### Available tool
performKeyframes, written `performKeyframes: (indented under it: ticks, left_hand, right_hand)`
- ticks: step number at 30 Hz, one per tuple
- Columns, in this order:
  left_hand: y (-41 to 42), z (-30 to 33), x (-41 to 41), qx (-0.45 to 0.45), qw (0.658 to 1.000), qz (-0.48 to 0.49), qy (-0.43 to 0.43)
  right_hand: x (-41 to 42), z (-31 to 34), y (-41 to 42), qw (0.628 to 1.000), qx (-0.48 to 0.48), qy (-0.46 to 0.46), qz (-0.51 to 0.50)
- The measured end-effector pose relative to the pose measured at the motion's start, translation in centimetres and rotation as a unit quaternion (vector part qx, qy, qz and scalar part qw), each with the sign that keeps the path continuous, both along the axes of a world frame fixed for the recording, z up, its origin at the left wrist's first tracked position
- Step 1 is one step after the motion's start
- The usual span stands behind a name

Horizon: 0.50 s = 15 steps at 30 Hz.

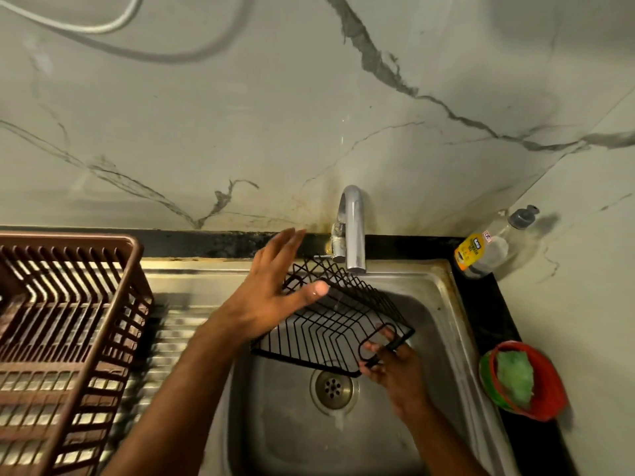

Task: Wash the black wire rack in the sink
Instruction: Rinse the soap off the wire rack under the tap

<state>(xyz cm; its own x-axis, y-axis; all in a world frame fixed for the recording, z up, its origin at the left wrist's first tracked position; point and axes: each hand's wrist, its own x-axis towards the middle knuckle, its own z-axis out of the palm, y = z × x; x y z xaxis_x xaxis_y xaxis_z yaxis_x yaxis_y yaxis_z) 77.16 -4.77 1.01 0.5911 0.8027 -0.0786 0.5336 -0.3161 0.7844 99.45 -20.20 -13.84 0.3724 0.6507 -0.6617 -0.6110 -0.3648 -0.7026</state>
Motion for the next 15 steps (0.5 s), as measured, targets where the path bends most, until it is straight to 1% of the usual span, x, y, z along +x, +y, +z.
performKeyframes:
  ticks: [2,4,5,6,7,8,9,11,13,15]
  left_hand:
    - [-0.3,-1.3,-2.7,-0.064,0.993,0.029,-0.092]
    - [-0.3,-4.3,-4.0,-0.139,0.975,0.069,-0.158]
    - [-1.1,-6.0,-5.1,-0.209,0.957,0.061,-0.19]
    - [-2.0,-7.7,-5.8,-0.266,0.933,0.075,-0.232]
    - [-3.2,-9.0,-5.8,-0.302,0.912,0.098,-0.261]
    - [-4.6,-9.8,-5.4,-0.312,0.905,0.087,-0.274]
    - [-5.8,-9.9,-4.6,-0.306,0.91,0.067,-0.271]
    - [-7.6,-10.1,-2.1,-0.263,0.929,0.085,-0.246]
    - [-7.9,-10.7,-0.2,-0.222,0.927,0.141,-0.267]
    - [-6.8,-10.8,2.0,-0.189,0.914,0.197,-0.299]
  right_hand:
    - [-1.1,0.0,-0.5,1.0,-0.008,0.02,-0.017]
    - [-2.3,0.1,-0.8,0.999,-0.027,0.035,-0.027]
    - [-2.9,0.1,-0.9,0.998,-0.036,0.041,-0.028]
    - [-3.6,0.2,-1.0,0.998,-0.036,0.051,-0.027]
    - [-4.3,0.3,-0.9,0.997,-0.04,0.058,-0.03]
    - [-5.0,0.2,-0.8,0.996,-0.04,0.066,-0.035]
    - [-5.6,0.2,-0.6,0.996,-0.04,0.071,-0.036]
    - [-6.8,0.4,-0.1,0.995,-0.035,0.093,-0.031]
    - [-7.7,0.7,0.2,0.993,-0.034,0.113,-0.012]
    - [-8.2,0.7,0.7,0.992,-0.035,0.122,-0.009]
